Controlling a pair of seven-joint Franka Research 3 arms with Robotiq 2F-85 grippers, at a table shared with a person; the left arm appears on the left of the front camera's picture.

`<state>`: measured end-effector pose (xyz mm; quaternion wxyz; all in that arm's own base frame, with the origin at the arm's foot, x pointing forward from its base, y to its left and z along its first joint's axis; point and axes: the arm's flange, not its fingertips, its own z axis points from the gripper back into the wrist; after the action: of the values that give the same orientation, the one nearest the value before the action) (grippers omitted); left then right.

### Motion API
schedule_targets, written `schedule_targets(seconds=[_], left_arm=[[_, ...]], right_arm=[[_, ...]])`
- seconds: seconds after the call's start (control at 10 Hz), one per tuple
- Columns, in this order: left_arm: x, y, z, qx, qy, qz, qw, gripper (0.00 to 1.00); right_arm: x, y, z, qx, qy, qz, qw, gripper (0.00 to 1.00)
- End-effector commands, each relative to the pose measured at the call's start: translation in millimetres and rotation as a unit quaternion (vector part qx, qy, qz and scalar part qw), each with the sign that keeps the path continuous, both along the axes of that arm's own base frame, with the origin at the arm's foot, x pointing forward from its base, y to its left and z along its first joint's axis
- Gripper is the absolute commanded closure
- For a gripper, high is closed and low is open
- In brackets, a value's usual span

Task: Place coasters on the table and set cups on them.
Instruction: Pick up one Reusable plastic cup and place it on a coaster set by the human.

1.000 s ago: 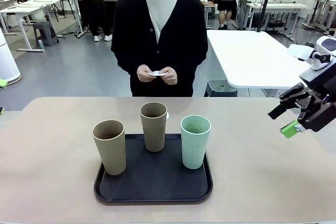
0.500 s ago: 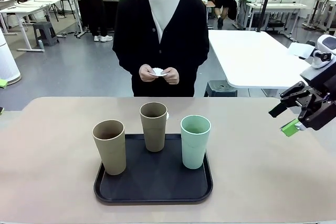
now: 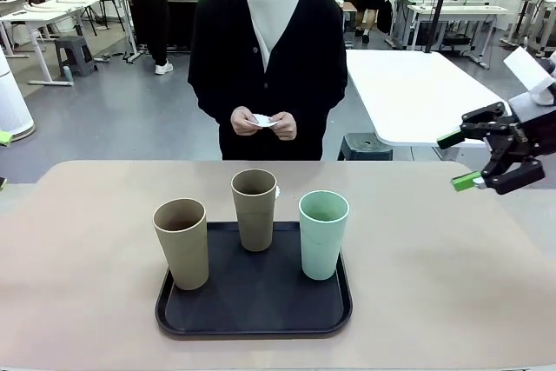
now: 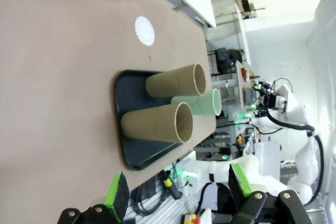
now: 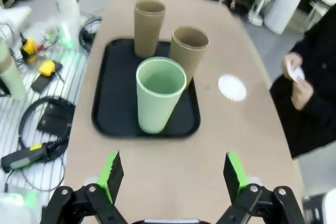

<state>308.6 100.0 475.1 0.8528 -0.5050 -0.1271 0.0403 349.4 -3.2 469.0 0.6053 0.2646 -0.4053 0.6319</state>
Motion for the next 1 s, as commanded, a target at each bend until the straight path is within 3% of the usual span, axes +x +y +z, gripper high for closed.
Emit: schedule_targets(seconds=[0.0, 0.2, 0.7, 0.9], left_arm=[[-0.9, 1.4, -0.2, -0.004, -0.002, 0.001, 1.000, 0.00], [-0.9, 1.4, -0.2, -0.004, -0.002, 0.001, 1.000, 0.00], [-0.9, 1.4, -0.2, -0.004, -0.002, 0.001, 1.000, 0.00], [-0.9, 1.4, -0.2, -0.004, -0.002, 0.001, 1.000, 0.00]], right_arm=[[-37.3, 20.2, -81.6, 0.066, 0.045, 0.054, 0.995, 0.00], [-40.2, 24.4, -99.0, 0.085, 0.069, 0.079, 0.991, 0.00], [-38.6, 31.9, -146.3, 0.089, 0.040, 0.063, 0.993, 0.00], [-35.4, 37.4, -149.6, 0.085, 0.081, 0.031, 0.993, 0.00]])
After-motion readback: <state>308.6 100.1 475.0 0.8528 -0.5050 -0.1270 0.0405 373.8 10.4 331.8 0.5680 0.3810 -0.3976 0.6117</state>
